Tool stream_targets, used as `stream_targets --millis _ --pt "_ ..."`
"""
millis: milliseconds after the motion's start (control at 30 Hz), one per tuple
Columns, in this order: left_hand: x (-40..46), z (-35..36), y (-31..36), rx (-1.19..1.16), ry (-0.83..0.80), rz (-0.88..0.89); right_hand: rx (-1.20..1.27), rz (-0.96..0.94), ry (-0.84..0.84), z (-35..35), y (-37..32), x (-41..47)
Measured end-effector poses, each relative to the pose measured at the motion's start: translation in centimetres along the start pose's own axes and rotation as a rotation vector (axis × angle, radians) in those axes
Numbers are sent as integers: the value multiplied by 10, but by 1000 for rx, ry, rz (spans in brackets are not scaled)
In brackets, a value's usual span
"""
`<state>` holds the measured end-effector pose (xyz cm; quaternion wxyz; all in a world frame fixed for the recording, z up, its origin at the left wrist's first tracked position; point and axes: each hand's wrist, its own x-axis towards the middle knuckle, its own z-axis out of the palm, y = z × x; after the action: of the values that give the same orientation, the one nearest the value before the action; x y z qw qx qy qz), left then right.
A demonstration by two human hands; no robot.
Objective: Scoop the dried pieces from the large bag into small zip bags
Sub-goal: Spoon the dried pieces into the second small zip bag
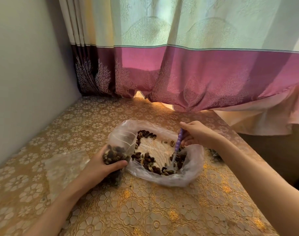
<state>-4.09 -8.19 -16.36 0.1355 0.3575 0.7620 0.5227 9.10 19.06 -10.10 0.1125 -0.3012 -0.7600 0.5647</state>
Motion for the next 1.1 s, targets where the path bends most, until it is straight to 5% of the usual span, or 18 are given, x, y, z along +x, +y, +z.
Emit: stream_targets --millis 567,1100 --pt "1 0 -2 8 -16 -26 264 73 154 -5 0 10" --pt "2 -2 -6 10 -19 16 367 -317 177 41 -96 -7"
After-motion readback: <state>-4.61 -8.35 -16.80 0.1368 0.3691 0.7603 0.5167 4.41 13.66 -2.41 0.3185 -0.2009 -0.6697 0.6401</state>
